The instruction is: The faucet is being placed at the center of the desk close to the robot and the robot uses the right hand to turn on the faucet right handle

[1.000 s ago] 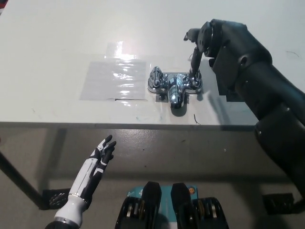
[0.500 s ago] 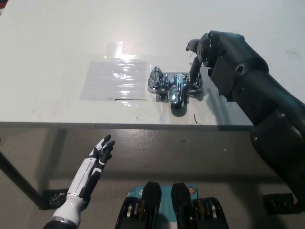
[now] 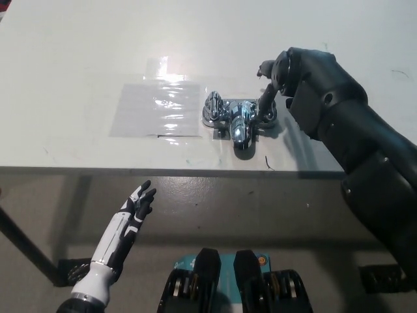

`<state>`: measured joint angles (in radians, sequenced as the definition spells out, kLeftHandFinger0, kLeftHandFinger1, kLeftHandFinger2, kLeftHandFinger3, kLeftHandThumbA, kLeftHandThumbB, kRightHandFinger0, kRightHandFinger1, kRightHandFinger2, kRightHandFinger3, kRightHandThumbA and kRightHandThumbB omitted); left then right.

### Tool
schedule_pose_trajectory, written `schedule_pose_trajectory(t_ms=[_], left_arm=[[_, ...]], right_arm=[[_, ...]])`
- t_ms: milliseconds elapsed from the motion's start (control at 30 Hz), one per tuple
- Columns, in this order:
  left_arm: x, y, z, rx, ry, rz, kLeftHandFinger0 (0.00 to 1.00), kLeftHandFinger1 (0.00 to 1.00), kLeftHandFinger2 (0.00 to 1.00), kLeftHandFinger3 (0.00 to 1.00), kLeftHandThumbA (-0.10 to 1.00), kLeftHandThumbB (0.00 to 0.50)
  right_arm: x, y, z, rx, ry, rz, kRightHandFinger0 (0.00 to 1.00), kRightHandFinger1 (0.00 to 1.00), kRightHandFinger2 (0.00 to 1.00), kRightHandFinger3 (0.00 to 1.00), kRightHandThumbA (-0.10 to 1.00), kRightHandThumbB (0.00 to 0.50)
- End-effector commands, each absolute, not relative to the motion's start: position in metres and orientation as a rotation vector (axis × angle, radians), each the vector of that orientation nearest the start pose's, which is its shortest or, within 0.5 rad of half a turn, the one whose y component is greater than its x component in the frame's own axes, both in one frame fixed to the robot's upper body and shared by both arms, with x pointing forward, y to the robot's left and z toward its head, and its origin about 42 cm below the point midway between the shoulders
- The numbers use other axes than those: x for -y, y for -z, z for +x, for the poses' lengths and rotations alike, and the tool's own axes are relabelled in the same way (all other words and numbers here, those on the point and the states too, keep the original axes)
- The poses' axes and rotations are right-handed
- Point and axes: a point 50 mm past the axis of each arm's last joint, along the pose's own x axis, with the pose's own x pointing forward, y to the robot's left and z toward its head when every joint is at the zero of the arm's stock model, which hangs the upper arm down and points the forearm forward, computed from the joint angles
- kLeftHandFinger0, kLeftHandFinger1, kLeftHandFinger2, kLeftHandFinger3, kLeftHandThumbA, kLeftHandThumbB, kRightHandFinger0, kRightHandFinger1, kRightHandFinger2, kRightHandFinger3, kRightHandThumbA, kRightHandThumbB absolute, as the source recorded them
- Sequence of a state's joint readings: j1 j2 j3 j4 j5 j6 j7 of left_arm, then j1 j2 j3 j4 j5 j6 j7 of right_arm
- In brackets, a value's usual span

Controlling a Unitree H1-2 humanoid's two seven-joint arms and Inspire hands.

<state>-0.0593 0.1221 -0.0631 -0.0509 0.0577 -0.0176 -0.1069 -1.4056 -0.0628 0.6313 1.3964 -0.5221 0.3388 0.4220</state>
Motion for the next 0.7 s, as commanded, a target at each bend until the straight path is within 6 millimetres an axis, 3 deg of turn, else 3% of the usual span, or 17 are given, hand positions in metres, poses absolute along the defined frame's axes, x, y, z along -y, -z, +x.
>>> schedule_pose_trajectory(t_ms=[0, 100, 167, 333, 467, 500, 667], left_arm=[[-0.222, -0.142, 0.305, 0.169, 0.189, 0.192, 1.00, 1.00, 1.00, 1.00, 0.96, 0.105], [-0.223, -0.141, 0.304, 0.171, 0.190, 0.197, 1.00, 1.00, 1.00, 1.00, 0.96, 0.101], [-0.223, -0.140, 0.305, 0.171, 0.188, 0.196, 1.00, 1.00, 1.00, 1.00, 0.96, 0.096], [-0.223, -0.140, 0.304, 0.166, 0.187, 0.186, 1.00, 1.00, 1.00, 1.00, 0.94, 0.093], [-0.223, -0.139, 0.303, 0.163, 0.184, 0.187, 1.00, 1.00, 1.00, 1.00, 0.94, 0.090], [-0.223, -0.139, 0.303, 0.164, 0.184, 0.186, 1.00, 1.00, 1.00, 1.00, 0.94, 0.090], [-0.223, -0.140, 0.305, 0.171, 0.186, 0.191, 1.00, 1.00, 1.00, 1.00, 0.93, 0.090]], right_arm=[[0.125, -0.351, 0.593, -0.470, -0.368, -1.333, 1.00, 1.00, 1.00, 1.00, 1.00, 0.363], [0.133, -0.353, 0.595, -0.483, -0.384, -1.361, 1.00, 1.00, 1.00, 1.00, 1.00, 0.335], [0.140, -0.356, 0.596, -0.496, -0.409, -1.378, 1.00, 1.00, 1.00, 1.00, 1.00, 0.278], [0.153, -0.360, 0.597, -0.514, -0.413, -1.375, 1.00, 1.00, 1.00, 1.00, 1.00, 0.220], [0.161, -0.361, 0.598, -0.509, -0.394, -1.412, 1.00, 1.00, 1.00, 1.00, 1.00, 0.243], [0.163, -0.361, 0.599, -0.503, -0.347, -1.434, 1.00, 1.00, 1.00, 1.00, 1.00, 0.285], [0.172, -0.359, 0.600, -0.499, -0.322, -1.434, 1.00, 1.00, 1.00, 1.00, 1.00, 0.308]])
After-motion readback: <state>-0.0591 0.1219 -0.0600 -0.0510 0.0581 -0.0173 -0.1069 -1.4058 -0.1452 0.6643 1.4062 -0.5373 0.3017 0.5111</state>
